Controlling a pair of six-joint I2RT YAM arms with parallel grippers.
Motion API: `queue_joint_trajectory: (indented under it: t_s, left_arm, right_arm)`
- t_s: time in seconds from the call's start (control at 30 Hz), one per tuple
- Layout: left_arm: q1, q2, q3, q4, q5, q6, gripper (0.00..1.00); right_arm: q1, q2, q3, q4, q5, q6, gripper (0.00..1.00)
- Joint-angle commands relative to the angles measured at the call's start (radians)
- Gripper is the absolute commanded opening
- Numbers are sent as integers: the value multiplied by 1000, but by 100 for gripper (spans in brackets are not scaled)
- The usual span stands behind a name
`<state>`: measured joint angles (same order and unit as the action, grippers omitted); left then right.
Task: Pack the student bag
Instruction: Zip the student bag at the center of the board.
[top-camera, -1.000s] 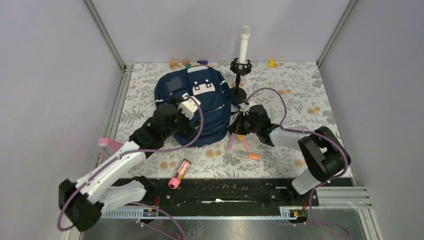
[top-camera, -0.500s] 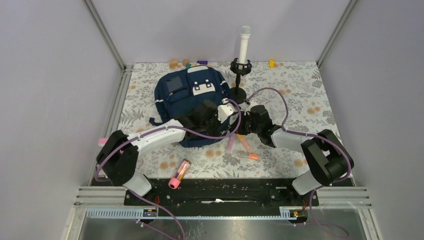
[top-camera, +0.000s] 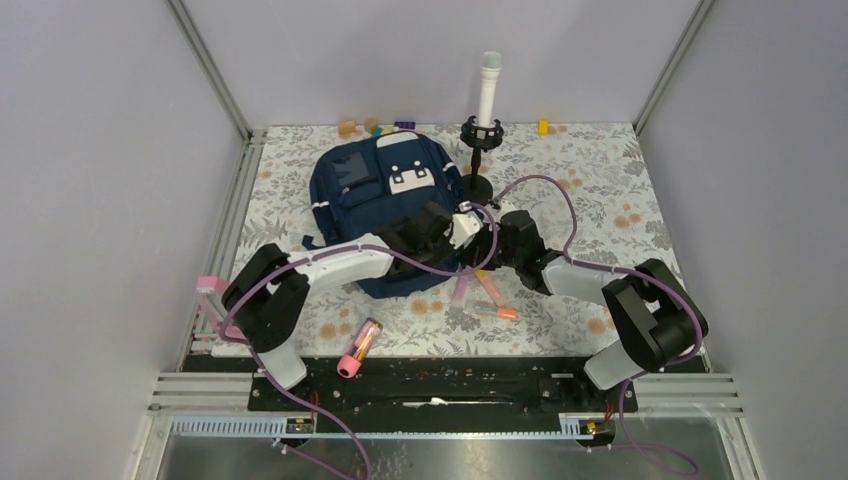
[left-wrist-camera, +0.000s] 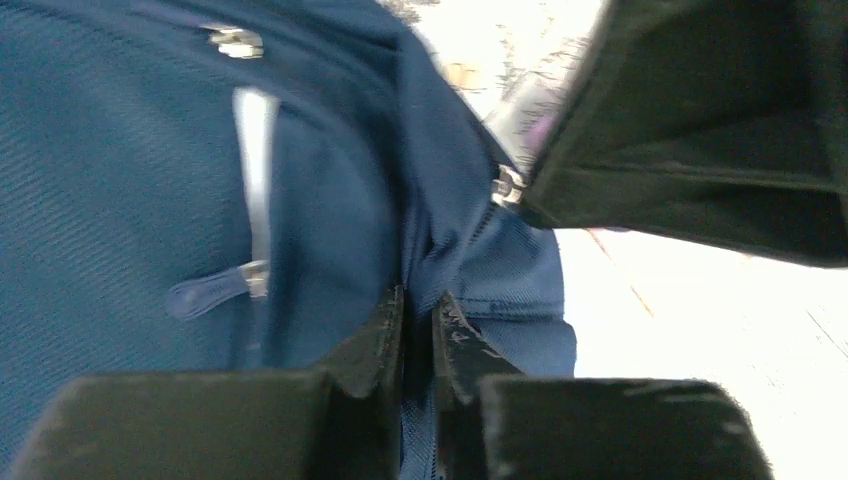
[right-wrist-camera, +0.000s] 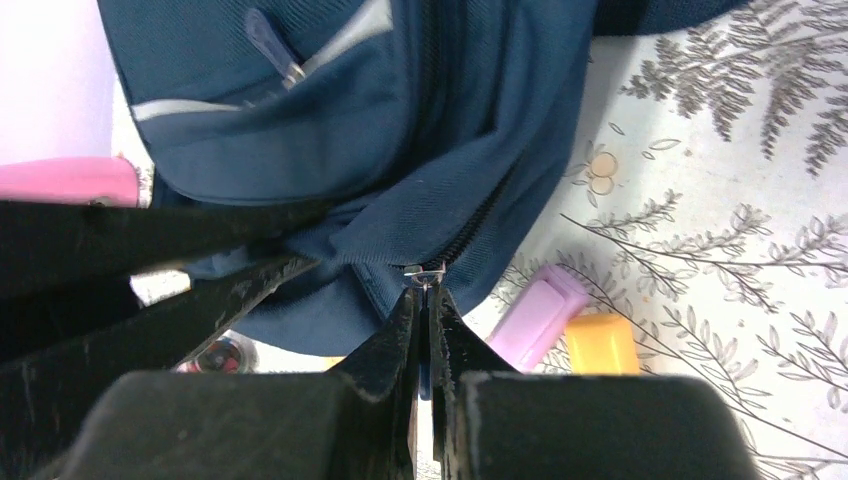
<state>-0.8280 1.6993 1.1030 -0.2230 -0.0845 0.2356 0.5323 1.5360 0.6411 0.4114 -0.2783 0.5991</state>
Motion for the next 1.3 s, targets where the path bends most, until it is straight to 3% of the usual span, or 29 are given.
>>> queue_joint_trajectory:
  t_s: [0.0, 0.57, 1.27]
  left_arm:
    - [-29, 36, 59, -43, -19, 4, 0]
    - [-38, -158, -43, -229, -199, -8, 0]
    - [24, -403, -131, -320, -256, -56, 0]
  right_arm:
    - [13, -34, 5, -70, -5, -35, 0]
    - [-15, -84, 38, -170, 111, -101, 0]
    - [-61, -8, 158, -200, 114, -129, 0]
